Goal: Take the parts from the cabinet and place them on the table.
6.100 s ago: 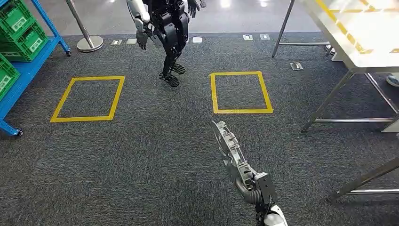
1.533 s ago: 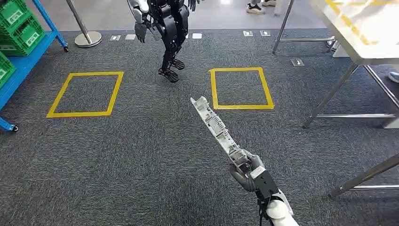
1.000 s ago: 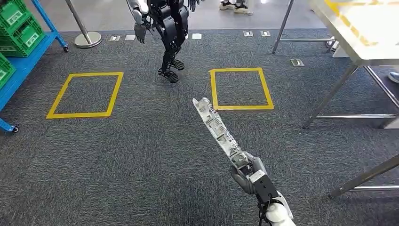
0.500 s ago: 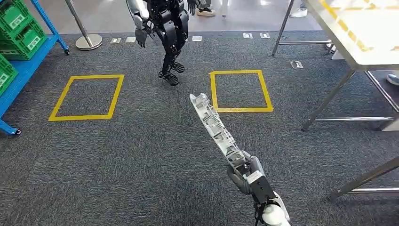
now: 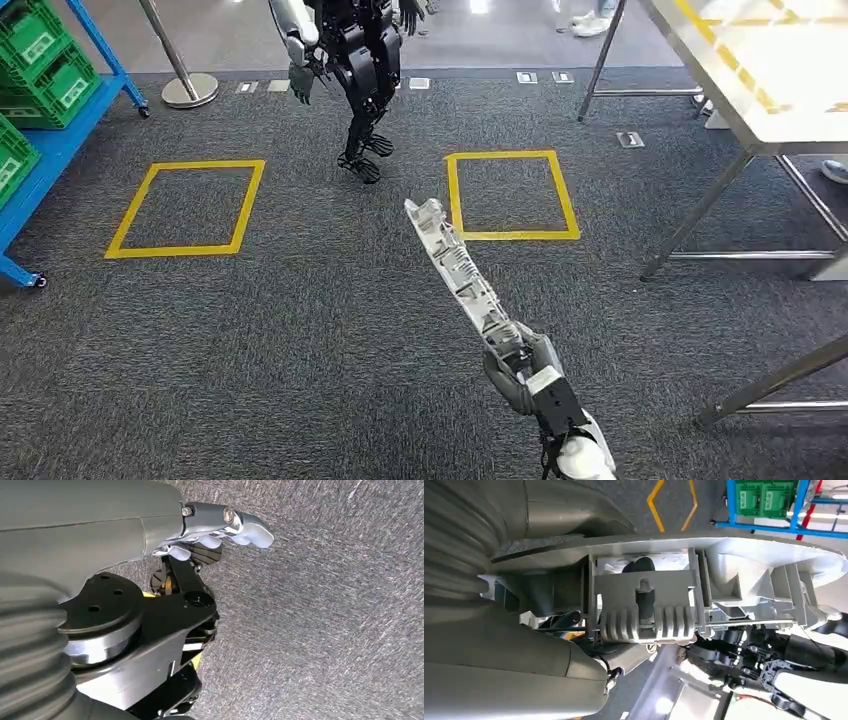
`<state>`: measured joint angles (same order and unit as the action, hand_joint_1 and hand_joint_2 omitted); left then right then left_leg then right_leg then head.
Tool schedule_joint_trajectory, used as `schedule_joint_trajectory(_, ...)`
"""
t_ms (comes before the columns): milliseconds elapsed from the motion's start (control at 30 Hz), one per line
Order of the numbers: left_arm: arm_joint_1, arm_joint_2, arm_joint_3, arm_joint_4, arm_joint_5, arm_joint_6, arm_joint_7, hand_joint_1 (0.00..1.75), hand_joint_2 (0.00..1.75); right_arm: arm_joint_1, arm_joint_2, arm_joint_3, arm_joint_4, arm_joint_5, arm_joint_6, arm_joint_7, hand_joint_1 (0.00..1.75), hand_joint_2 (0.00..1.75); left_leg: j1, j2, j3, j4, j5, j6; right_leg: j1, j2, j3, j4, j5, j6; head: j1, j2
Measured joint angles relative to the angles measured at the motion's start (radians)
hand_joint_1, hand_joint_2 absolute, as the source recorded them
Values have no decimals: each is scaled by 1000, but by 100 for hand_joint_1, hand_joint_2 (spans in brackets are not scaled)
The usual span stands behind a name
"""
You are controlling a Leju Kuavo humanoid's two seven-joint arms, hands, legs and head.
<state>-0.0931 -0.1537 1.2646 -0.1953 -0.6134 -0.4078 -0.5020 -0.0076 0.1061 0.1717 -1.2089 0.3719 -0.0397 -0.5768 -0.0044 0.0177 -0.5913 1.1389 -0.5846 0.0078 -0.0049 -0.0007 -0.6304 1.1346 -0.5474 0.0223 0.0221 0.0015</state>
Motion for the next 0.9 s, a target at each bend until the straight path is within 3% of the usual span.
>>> schedule_joint_trajectory(900, 2, 0, 0, 0, -4, 3, 10, 0, 175, -9, 0, 6, 19, 4, -10, 3, 175, 175, 0, 0, 1, -2, 1, 0, 0, 0, 2, -2, 1, 0, 0, 0)
